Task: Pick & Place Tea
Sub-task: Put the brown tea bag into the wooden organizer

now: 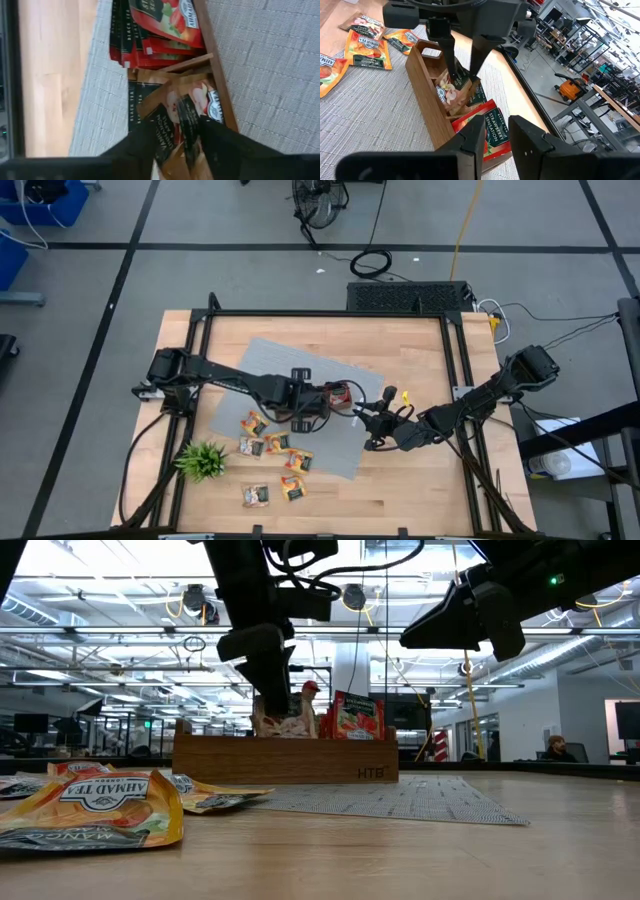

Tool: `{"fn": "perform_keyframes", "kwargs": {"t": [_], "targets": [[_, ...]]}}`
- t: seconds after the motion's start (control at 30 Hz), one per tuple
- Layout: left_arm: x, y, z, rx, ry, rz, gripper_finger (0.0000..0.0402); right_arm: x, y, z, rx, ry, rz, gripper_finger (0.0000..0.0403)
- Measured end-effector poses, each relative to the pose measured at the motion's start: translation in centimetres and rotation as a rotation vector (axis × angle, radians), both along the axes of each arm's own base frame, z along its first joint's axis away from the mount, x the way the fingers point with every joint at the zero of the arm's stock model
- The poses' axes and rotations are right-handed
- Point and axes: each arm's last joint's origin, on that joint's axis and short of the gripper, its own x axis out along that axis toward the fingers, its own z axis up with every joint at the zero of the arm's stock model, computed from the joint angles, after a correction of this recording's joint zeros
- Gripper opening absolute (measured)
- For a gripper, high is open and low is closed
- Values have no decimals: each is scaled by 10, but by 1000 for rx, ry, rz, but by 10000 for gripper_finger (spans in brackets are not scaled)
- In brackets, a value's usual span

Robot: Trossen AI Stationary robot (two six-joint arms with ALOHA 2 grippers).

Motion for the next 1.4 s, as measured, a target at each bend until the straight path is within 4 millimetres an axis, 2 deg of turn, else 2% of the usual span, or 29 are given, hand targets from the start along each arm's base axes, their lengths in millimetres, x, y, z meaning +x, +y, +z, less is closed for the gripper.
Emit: {"fn": "perform_keyframes", "kwargs": {"t": [0.23, 0.47, 0.73, 0.97, 1.03, 1.2, 1.4], "targets": [[-1, -5, 0, 32, 13, -48, 254, 0, 0, 0, 0, 0, 0, 73], [-1, -5, 0, 57, 10, -41, 296, 0, 0, 0, 1, 0, 0, 73], [-3, -7, 0, 47, 15, -7, 288, 0, 0, 0, 1, 0, 1, 73], [-1, 14, -1, -268, 27, 79, 274, 0, 0, 0, 1, 0, 1, 73], [-1, 21, -1, -256, 24, 100, 274, 0, 0, 0, 1, 0, 1, 73], [-1, 39, 0, -90, 2, 180, 273, 0, 0, 0, 1, 0, 1, 73], [-1, 48, 0, -115, 4, 194, 273, 0, 0, 0, 0, 1, 1, 73]]}}
